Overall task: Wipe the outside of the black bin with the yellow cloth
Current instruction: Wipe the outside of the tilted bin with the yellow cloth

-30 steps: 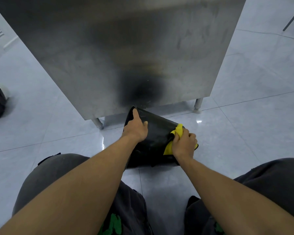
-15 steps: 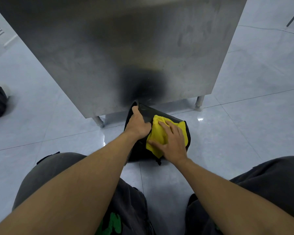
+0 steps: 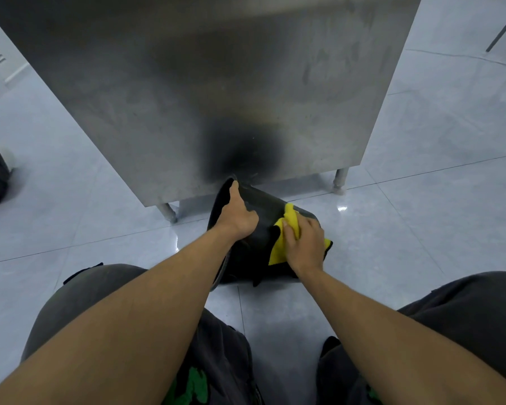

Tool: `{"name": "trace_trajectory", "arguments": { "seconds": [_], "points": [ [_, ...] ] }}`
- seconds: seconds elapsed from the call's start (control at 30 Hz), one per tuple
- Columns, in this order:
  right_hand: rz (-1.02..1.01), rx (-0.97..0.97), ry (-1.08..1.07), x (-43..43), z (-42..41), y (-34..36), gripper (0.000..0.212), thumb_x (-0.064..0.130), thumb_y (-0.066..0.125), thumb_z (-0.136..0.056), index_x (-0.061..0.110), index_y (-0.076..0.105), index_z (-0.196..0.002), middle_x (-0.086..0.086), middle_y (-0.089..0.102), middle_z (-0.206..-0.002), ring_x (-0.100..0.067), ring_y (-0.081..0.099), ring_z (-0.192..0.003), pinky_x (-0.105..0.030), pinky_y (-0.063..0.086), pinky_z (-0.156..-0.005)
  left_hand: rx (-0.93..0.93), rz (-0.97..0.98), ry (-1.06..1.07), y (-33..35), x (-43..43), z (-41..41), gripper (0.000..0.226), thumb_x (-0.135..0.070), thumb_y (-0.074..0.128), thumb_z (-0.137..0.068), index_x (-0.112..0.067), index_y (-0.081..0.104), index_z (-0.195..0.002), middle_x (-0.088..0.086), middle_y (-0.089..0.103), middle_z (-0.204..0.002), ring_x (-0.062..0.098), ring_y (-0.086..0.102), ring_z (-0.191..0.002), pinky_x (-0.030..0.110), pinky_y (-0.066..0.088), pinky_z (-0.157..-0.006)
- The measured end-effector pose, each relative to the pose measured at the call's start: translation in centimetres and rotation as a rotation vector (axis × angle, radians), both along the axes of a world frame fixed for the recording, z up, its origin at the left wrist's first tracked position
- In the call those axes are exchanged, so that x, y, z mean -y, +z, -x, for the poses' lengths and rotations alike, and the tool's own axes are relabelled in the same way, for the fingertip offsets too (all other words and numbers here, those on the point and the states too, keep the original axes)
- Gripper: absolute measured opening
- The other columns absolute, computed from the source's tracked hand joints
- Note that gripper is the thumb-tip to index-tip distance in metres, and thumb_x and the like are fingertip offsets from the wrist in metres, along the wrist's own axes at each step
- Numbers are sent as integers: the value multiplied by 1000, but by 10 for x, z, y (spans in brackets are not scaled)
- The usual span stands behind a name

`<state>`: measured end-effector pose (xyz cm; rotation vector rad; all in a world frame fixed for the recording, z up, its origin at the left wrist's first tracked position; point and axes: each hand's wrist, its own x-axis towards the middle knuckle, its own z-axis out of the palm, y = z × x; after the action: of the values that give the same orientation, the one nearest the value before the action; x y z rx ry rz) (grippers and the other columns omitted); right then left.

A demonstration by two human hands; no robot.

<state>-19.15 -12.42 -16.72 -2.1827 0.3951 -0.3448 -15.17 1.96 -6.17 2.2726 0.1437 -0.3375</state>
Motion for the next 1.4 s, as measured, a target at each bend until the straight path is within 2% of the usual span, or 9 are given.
{"name": "trace_trajectory", "arguments": {
  "seconds": [0.2,0.4,0.53,0.83,1.0,1.07,1.17,1.3,1.4],
  "points": [
    [36,274,421,-12,-5,10,48,39,60,-97,26,56,-143,5,61,-140,-14,52,-131,-34,38,-114,17,64,130,2,5,-1,52,-10,56,-90,-11,20,-128,8,54,-102,15,53,-79,35,47,-74],
    [108,-177,136,1,-17,-14,76,74,24,-93,33,28,-157,2,39,-160,-26,33,-147,-48,30,-119,18,-169,-23,2,-1,6,79,-25,50,-93,-23,-1,-154,9,63,-102,30,64,-92,45,54,-87],
    [118,-285,39,4,-18,-17,66,61,27,-101,26,29,-158,-5,38,-160,-32,32,-147,-48,24,-122,21,-260,-36,-2,-8,2,81,-23,45,-98,-33,-10,-156,4,59,-80,26,65,-80,47,59,-81],
    [138,281,481,-18,-7,15,41,33,62,-94,21,66,-132,0,67,-125,-18,57,-115,-37,47,-101,39,-184,42,-4,-5,-1,79,-23,50,-99,-20,-4,-157,1,56,-91,17,58,-75,36,54,-73],
    [178,128,394,-16,-10,0,59,62,44,-97,34,45,-149,7,52,-149,-17,45,-138,-41,37,-115,42,-122,120,-4,-6,0,58,-19,59,-88,-13,21,-132,10,59,-107,30,62,-94,48,57,-85],
    [192,-36,273,-11,-12,-9,68,72,31,-96,37,32,-155,5,43,-156,-21,37,-144,-46,34,-117,33,-164,78,0,-8,-2,74,-22,60,-82,-14,18,-142,10,57,-118,34,60,-102,49,55,-89],
    [184,-173,142,-4,-16,-11,65,64,29,-100,34,26,-157,-2,42,-157,-29,35,-145,-47,28,-119,-12,-272,6,6,-9,0,92,-23,55,-86,-26,-4,-157,2,57,-105,28,63,-91,45,58,-83],
    [204,-69,159,-4,-13,-9,53,48,40,-104,25,43,-152,-7,53,-145,-32,46,-131,-41,36,-111,-26,-238,42,0,-10,2,90,-18,50,-90,-28,-9,-157,5,58,-83,25,62,-78,40,57,-74],
    [189,160,356,-10,-5,-4,46,36,53,-100,25,53,-145,-2,59,-137,-25,51,-124,-31,38,-106,-20,-178,55,0,-8,1,87,-19,49,-93,-26,-8,-158,8,63,-98,24,59,-82,38,53,-77]
  ]
}}
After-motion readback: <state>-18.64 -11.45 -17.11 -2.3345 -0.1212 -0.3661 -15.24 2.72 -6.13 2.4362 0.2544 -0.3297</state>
